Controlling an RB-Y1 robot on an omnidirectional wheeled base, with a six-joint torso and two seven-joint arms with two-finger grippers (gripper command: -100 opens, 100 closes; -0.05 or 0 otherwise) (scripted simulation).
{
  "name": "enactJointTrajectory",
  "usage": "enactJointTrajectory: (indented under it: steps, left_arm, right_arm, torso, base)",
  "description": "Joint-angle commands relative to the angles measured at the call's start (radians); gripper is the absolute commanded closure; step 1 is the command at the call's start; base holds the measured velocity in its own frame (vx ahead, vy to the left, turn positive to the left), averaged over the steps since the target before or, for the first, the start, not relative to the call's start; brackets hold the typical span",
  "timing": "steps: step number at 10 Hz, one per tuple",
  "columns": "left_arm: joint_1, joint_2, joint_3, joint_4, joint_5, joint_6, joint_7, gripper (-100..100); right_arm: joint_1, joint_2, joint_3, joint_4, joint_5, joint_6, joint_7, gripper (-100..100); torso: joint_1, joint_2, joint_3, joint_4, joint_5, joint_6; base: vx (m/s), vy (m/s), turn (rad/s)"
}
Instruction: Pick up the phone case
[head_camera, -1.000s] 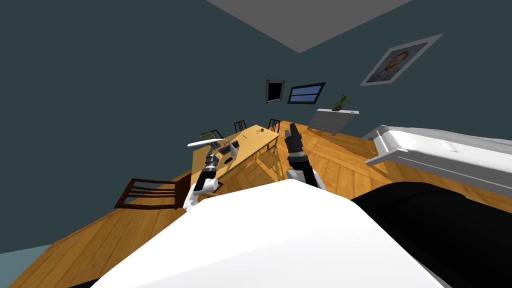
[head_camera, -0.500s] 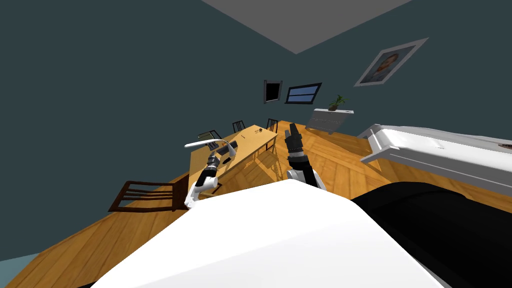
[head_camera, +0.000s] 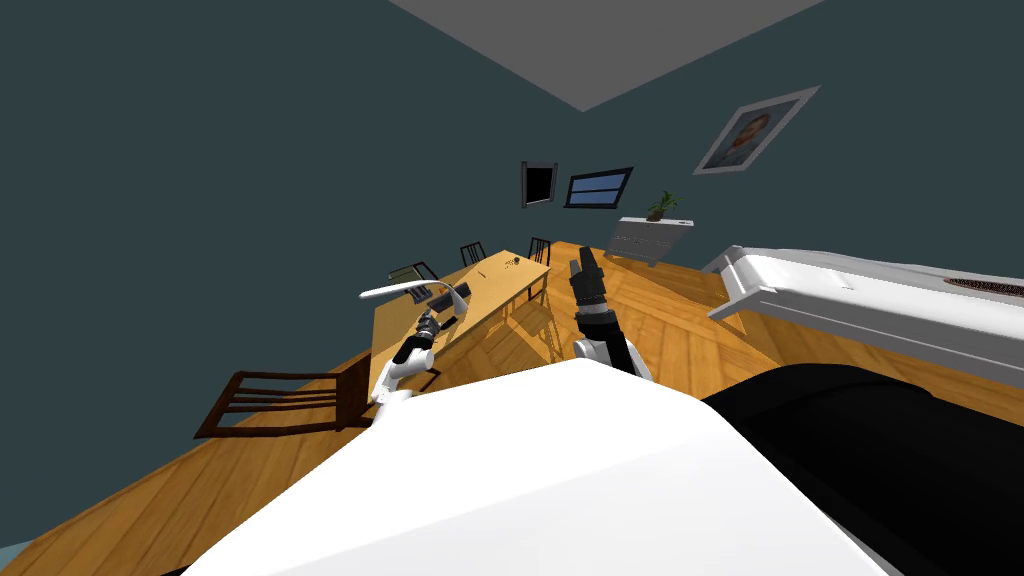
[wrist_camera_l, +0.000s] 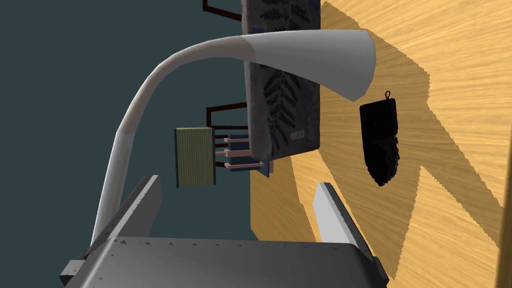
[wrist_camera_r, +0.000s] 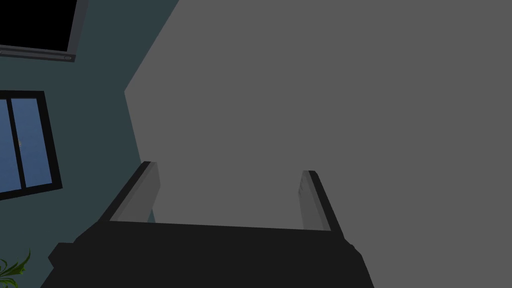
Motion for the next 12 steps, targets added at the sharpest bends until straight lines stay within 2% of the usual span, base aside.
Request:
enactJointTrajectory:
  steps: [1, 2, 3, 4, 5, 6, 7, 8, 9, 10, 11, 12]
  left_arm:
    - [-0.018, 0.002, 0.004, 0.050, 0.005, 0.050, 0.008, -100]
    - [-0.018, 0.002, 0.004, 0.051, 0.005, 0.054, 0.008, -100]
    - [-0.052, 0.013, 0.013, 0.100, 0.021, 0.090, 0.023, -100]
    - [-0.052, 0.013, 0.013, 0.114, 0.021, 0.112, 0.023, -100]
    - [-0.086, 0.025, 0.022, 0.148, 0.036, 0.143, 0.037, -100]
    - [-0.086, 0.025, 0.022, 0.179, 0.036, 0.165, 0.037, -100]
    - [-0.120, 0.036, 0.032, 0.215, 0.051, 0.192, 0.052, -100]
    - [-0.120, 0.036, 0.032, 0.244, 0.051, 0.219, 0.052, -100]
    - [-0.154, 0.046, 0.043, 0.276, 0.065, 0.249, 0.066, -100]
    - [-0.154, 0.046, 0.043, 0.300, 0.065, 0.270, 0.066, -100]
    - [-0.154, 0.046, 0.043, 0.309, 0.065, 0.270, 0.066, -100]
    - [-0.188, 0.057, 0.054, 0.342, 0.078, 0.318, 0.079, -100]
  right_arm:
    - [0.000, 0.000, 0.000, 0.000, 0.000, 0.000, 0.000, 0]
    - [0.000, 0.000, 0.000, 0.000, 0.000, 0.000, 0.000, 0]
    - [0.000, 0.000, 0.000, 0.000, 0.000, 0.000, 0.000, 0]
    - [0.000, 0.000, 0.000, 0.000, 0.000, 0.000, 0.000, 0]
    - [0.000, 0.000, 0.000, 0.000, 0.000, 0.000, 0.000, 0]
    - [0.000, 0.000, 0.000, 0.000, 0.000, 0.000, 0.000, 0]
    - [0.000, 0.000, 0.000, 0.000, 0.000, 0.000, 0.000, 0]
    - [0.000, 0.000, 0.000, 0.000, 0.000, 0.000, 0.000, 0]
    - [0.000, 0.000, 0.000, 0.000, 0.000, 0.000, 0.000, 0]
    - [0.000, 0.000, 0.000, 0.000, 0.000, 0.000, 0.000, 0]
    - [0.000, 0.000, 0.000, 0.000, 0.000, 0.000, 0.000, 0]
    - [0.000, 0.000, 0.000, 0.000, 0.000, 0.000, 0.000, 0]
  torso:
    - [0.000, 0.000, 0.000, 0.000, 0.000, 0.000]
    - [0.000, 0.000, 0.000, 0.000, 0.000, 0.000]
    - [0.001, 0.000, 0.000, 0.000, 0.000, 0.000]
    - [0.001, 0.000, 0.000, 0.000, 0.000, 0.000]
    - [0.001, 0.000, 0.000, 0.000, 0.000, 0.000]
    - [0.001, -0.001, 0.000, 0.000, 0.000, 0.000]
    - [0.001, -0.001, 0.000, 0.000, 0.000, 0.000]
    - [0.001, -0.001, -0.001, 0.000, 0.000, 0.000]
    - [0.001, -0.001, -0.001, 0.000, 0.000, 0.000]
    - [0.001, -0.001, -0.001, 0.000, 0.000, 0.000]
    - [0.001, -0.001, -0.001, 0.000, 0.000, 0.000]
    - [0.002, -0.001, 0.000, 0.000, 0.000, -0.001]
  base:
    - [-0.006, -0.018, -0.042]
    - [-0.004, -0.006, 0.006]
    - [-0.003, -0.014, -0.085]
    - [-0.002, -0.012, -0.053]
    - [0.000, -0.017, -0.090]
    - [0.004, -0.012, -0.048]
    - [0.011, -0.014, -0.090]
    - [0.010, -0.008, -0.041]
    - [0.014, -0.011, -0.076]
    - [0.013, -0.005, -0.053]
    - [0.005, 0.001, 0.000]
    - [0.014, -0.002, -0.085]
